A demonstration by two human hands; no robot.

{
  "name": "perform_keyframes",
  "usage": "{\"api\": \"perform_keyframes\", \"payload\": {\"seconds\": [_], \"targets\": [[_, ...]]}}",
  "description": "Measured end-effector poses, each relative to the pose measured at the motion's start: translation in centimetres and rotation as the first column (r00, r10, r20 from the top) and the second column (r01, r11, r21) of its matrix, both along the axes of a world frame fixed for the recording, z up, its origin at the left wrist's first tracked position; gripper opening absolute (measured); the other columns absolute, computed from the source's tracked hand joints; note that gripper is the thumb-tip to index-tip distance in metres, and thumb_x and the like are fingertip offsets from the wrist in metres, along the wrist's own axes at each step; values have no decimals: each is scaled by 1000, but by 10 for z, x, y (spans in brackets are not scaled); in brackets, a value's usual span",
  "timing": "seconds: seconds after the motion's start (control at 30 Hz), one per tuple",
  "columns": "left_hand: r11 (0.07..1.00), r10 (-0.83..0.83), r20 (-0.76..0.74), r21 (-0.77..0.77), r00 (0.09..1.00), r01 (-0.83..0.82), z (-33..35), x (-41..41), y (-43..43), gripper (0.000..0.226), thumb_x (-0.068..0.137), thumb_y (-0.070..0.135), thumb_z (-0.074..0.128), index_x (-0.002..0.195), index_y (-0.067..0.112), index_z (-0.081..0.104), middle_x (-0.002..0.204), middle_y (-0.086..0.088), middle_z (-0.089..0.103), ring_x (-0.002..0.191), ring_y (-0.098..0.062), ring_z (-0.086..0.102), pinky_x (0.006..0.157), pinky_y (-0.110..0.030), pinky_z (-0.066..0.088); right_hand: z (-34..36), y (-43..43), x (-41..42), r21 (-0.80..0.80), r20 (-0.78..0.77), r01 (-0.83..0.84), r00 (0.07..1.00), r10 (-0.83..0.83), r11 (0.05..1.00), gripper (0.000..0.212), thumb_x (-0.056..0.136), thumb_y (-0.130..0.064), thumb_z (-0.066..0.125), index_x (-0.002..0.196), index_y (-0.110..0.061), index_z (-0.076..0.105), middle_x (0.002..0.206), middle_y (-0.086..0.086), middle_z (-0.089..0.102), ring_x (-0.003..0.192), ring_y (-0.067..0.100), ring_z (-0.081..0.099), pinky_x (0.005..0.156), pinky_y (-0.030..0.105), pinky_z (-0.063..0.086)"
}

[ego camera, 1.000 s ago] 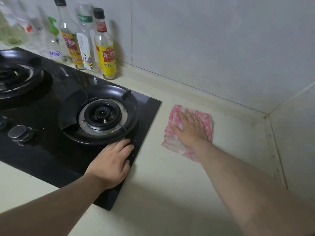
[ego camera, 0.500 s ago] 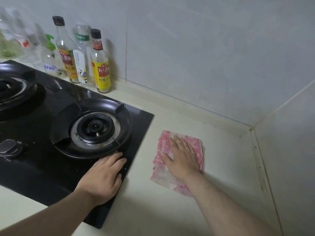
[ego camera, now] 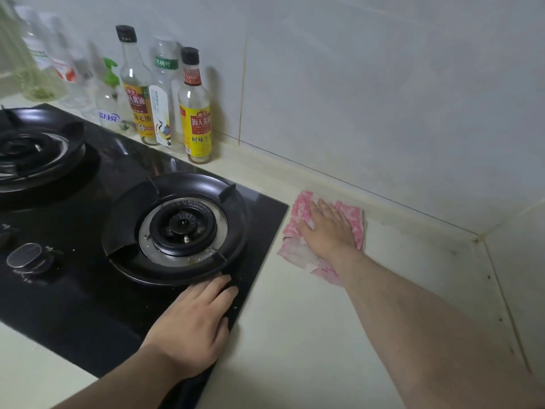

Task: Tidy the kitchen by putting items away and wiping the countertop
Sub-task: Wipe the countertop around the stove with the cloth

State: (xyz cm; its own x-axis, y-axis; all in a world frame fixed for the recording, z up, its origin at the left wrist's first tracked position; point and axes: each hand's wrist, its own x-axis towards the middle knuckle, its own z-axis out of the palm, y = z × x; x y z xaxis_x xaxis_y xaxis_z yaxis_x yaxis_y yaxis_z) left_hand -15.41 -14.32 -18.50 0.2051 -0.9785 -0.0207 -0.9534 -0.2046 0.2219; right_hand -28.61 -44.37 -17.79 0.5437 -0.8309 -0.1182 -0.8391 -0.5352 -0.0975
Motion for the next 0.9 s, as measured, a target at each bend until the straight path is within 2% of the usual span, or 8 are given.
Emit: {"api": "perform_keyframes", "payload": {"seconds": [0.2, 0.37, 0.57, 0.8, 0.9], "targets": [[1000, -13, 3, -7, 1000, 13, -2, 1, -1, 52, 85, 39, 41, 133, 23, 53, 140, -2, 52, 128, -17, 47, 111, -23, 26, 2, -12, 17, -2, 8, -10, 1000, 10, 1000, 71, 97, -63, 22, 158, -27, 14, 166, -3, 8, 153, 18, 6, 124, 37, 3], [1000, -11, -15, 2, 1000, 11, 2, -2, -1, 58, 87, 41, 31, 139, 23, 48, 148, -1, 43, 137, -19, 38, 113, -29, 23, 0, 8, 15, 9, 2, -45, 999, 45, 999, 69, 97, -61, 23, 158, -30, 12, 167, -4, 5, 153, 17, 5, 124, 37, 1], [1000, -19, 0, 24, 1000, 19, 5, -2, -2, 57, 85, 39, 32, 135, 20, 51, 144, -4, 47, 134, -22, 42, 112, -30, 26, -1, 37, 6, -6, 16, -71, 997, 71, 997, 70, 97, -60, 25, 158, -28, 12, 167, -4, 5, 153, 17, 4, 124, 37, 0], [999, -17, -47, 34, 999, 19, 9, -3, -3, 64, 85, 44, 23, 143, 23, 43, 153, -1, 35, 141, -19, 31, 114, -26, 13, -5, 57, 1, 3, 39, -65, 997, 64, 998, 71, 97, -61, 22, 158, -28, 10, 167, -4, 2, 153, 16, 0, 124, 39, -1], [999, -12, -59, 44, 998, 15, 9, -2, -2, 66, 85, 45, 21, 144, 24, 40, 154, -1, 32, 142, -19, 29, 115, -28, 14, -7, 63, -1, -3, 31, -57, 998, 57, 998, 71, 97, -61, 21, 158, -27, 10, 167, -4, 2, 153, 16, 0, 124, 39, -2]]}}
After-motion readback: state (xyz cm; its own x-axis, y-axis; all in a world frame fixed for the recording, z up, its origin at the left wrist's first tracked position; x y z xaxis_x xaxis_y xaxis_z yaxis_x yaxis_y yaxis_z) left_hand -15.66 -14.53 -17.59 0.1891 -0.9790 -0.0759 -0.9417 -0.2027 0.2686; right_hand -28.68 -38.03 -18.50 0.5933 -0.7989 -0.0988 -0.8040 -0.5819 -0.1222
